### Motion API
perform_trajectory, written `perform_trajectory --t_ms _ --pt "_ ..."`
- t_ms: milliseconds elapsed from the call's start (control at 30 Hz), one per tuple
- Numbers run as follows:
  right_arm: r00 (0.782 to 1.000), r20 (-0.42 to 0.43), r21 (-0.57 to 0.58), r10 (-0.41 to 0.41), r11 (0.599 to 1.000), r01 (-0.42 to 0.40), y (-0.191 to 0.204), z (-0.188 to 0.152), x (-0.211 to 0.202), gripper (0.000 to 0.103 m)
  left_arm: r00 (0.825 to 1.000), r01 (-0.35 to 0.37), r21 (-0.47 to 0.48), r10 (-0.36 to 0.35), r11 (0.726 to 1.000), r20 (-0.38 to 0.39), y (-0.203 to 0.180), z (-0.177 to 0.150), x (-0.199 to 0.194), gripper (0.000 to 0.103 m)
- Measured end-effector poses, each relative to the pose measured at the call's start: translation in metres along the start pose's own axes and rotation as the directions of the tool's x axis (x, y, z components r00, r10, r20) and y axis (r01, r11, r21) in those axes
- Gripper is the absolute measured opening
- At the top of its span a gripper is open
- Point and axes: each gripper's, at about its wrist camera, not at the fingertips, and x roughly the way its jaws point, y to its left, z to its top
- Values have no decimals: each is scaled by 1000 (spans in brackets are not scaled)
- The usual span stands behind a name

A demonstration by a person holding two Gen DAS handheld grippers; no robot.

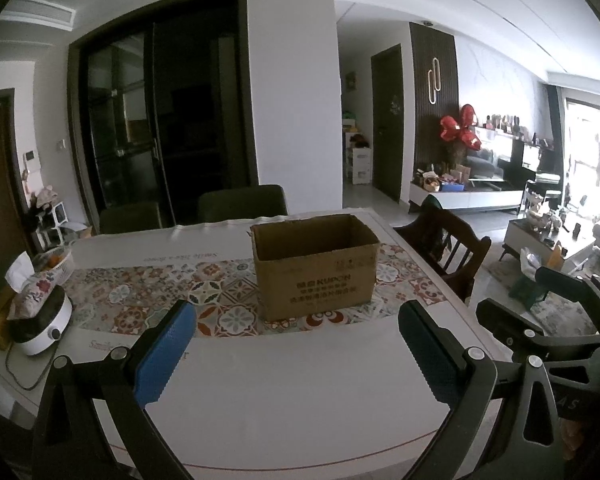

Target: Organize snacks

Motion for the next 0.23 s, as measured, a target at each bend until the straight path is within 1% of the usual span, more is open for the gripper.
perform_trajectory --t_ms 233 --pt "1000 -1 -1 -1 1000 1 0 0 0 92 1000 3 -2 -3 1000 -3 1 0 0 103"
